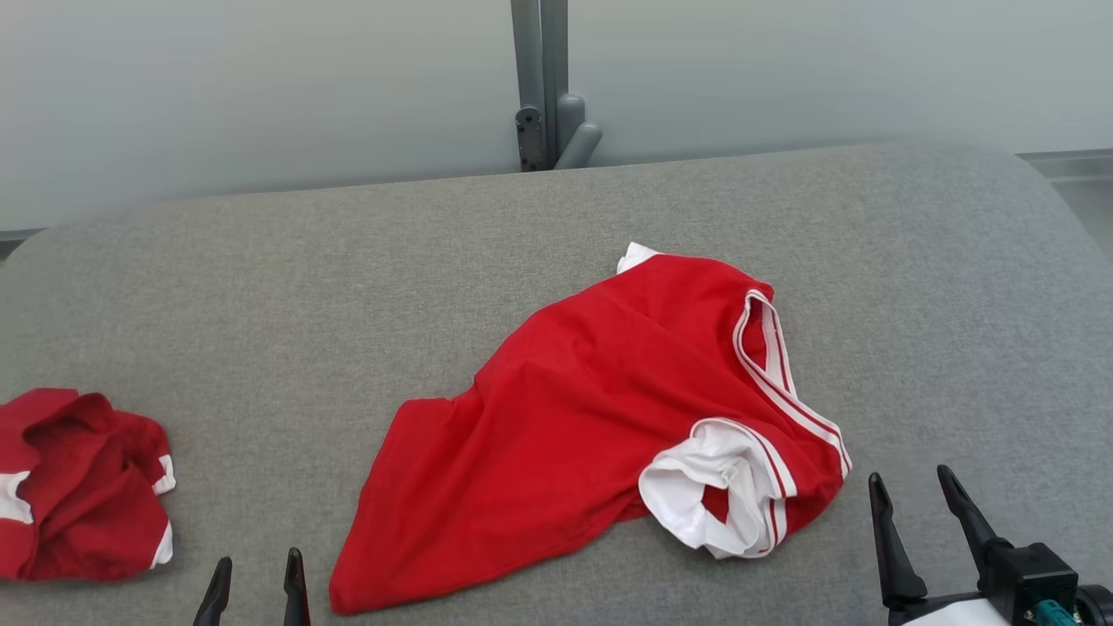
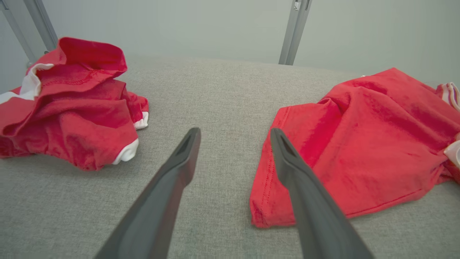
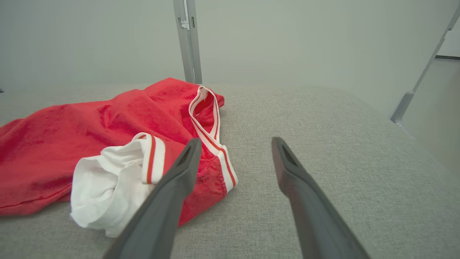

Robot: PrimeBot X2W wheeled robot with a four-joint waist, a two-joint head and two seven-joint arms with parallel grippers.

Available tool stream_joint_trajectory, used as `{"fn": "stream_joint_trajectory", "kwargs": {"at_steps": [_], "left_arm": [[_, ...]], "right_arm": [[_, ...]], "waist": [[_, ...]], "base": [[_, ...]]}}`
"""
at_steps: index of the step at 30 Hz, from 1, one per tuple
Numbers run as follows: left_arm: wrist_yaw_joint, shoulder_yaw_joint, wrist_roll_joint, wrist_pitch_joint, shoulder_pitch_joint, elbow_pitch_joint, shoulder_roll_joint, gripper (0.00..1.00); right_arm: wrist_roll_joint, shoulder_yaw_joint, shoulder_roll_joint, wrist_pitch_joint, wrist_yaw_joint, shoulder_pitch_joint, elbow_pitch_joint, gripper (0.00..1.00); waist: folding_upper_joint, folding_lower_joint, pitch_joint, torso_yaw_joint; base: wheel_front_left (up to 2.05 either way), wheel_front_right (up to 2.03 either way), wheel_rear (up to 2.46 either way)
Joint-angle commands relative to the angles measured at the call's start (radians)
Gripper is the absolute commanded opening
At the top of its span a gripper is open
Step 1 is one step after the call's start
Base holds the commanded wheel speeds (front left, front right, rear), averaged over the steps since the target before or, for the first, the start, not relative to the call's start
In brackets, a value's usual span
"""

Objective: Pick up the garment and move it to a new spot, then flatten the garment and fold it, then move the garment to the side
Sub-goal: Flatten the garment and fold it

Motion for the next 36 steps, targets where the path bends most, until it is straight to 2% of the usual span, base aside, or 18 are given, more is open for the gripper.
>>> {"fn": "stream_joint_trajectory", "kwargs": {"at_steps": [1,6,14,30,36], "left_arm": [[-0.016,0.012,0.016,-0.003,-0.019,0.005,-0.014,1.0],[-0.066,0.068,0.062,-0.003,-0.037,0.033,-0.05,1.0],[-0.1,0.102,0.087,-0.003,-0.042,0.051,-0.07,1.0],[-0.109,0.089,0.07,-0.003,-0.049,0.041,-0.075,1.0],[-0.109,0.062,0.063,-0.003,-0.057,0.043,-0.069,1.0]], "right_arm": [[-0.002,-0.001,-0.003,-0.003,-0.001,0.002,0.006,1.0],[0.009,0.005,-0.003,-0.003,-0.001,-0.012,0.023,1.0],[-0.002,0.009,-0.003,-0.003,-0.001,-0.016,0.02,1.0],[0.001,0.044,-0.003,-0.003,-0.001,-0.037,-0.016,1.0],[0.003,0.102,-0.003,-0.003,-0.001,0.001,-0.017,1.0]], "waist": [[0.0111,0.0,-0.012,0.015],[0.0111,0.0,-0.018,0.027],[0.0111,0.0,-0.025,0.022],[0.0111,0.0,-0.012,0.022],[0.0111,0.0,-0.012,0.03]], "base": [[0.0,0.0,0.0],[0.0,0.0,0.0],[0.0,0.0,0.0],[0.0,0.0,0.0],[0.0,0.0,0.0]]}}
